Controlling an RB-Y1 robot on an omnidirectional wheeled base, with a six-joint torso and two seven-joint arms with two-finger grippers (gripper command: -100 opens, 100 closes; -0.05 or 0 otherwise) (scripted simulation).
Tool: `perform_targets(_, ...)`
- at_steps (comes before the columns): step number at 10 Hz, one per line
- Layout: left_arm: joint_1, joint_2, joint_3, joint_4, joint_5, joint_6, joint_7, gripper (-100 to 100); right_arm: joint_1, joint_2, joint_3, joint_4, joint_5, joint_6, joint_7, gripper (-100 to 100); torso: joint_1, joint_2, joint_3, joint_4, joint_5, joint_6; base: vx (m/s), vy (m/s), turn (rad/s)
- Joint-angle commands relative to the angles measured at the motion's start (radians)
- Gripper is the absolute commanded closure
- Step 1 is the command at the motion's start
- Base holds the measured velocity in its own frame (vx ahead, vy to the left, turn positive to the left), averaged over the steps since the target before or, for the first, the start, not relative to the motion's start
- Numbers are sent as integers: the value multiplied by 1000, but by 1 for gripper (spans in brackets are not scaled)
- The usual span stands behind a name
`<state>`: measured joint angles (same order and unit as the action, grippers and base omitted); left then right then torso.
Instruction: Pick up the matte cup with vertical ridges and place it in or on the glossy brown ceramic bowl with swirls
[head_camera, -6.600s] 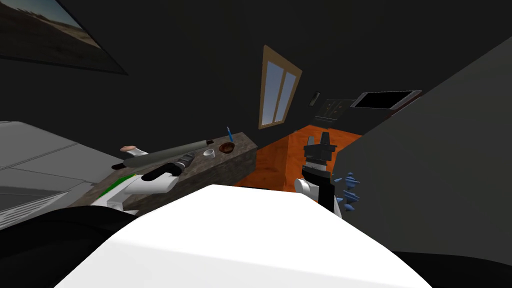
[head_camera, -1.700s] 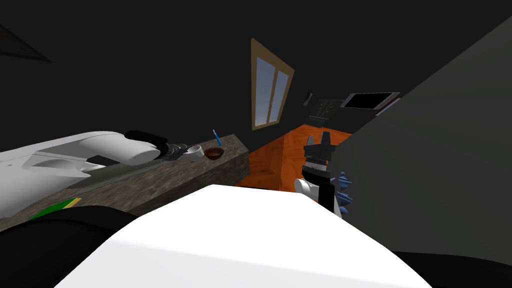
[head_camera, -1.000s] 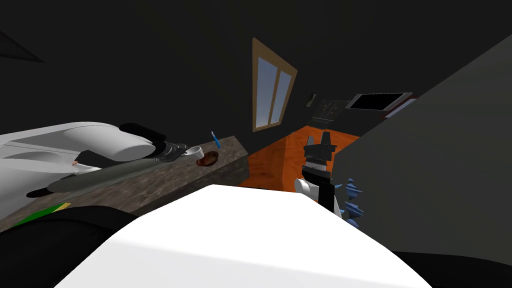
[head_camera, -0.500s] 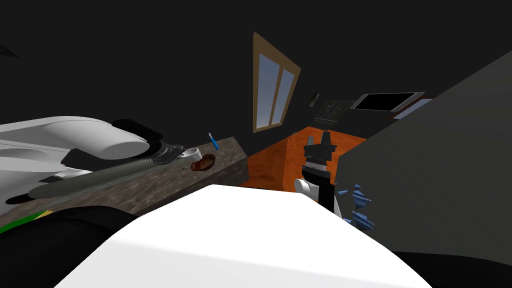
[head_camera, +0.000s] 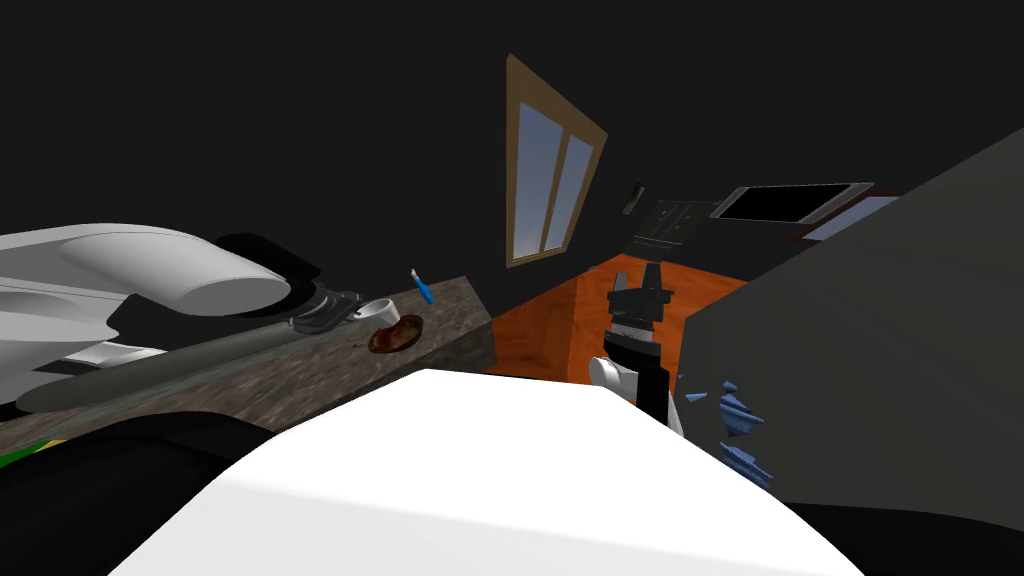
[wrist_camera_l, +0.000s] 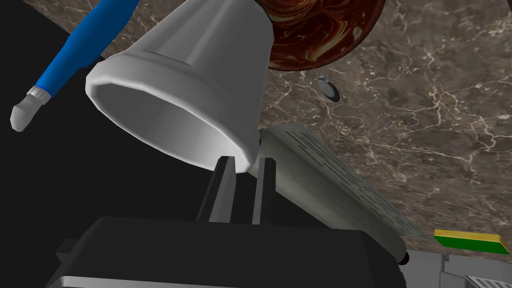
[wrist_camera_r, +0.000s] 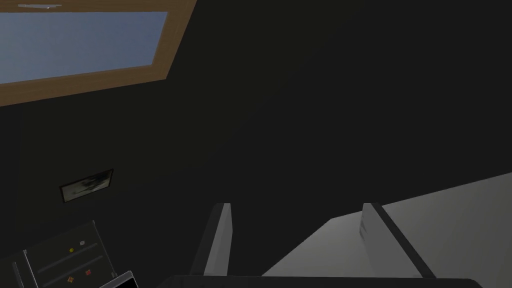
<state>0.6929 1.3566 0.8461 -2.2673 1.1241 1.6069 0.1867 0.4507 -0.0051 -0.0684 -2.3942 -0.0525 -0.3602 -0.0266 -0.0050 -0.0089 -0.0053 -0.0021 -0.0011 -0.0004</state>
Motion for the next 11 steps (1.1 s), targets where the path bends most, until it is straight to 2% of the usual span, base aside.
perform_targets(1,3,0,11,1,14,30,19,100,0,0,0,0,0,0,0,0,0,0,0,0,0,0,99,-8,28)
perform_targets(2,0,3,3,2,8,16,13,100,0,0,0,0,0,0,0,0,1,0,0,0,0,0,44,-3,7)
perform_targets(3,0,4,3,2,9,19,16,-100,0,0,0,0,0,0,0,0,1,3,2,1,0,0,8,-1,-2)
perform_targets(7,0,4,3,2,9,19,16,-100,0,0,0,0,0,0,0,0,2,7,4,2,0,0,0,0,0)
perform_targets(8,0,4,3,2,9,19,16,0,0,0,0,0,0,0,0,0,2,7,4,2,0,0,0,0,0)
perform_targets(9,-8,21,37,-9,45,48,27,-100,0,0,0,0,0,0,0,0,2,7,4,2,0,0,11,20,53)
perform_targets(11,-15,39,70,-19,81,77,39,-100,0,0,0,0,0,0,0,0,4,7,4,2,1,0,20,38,37)
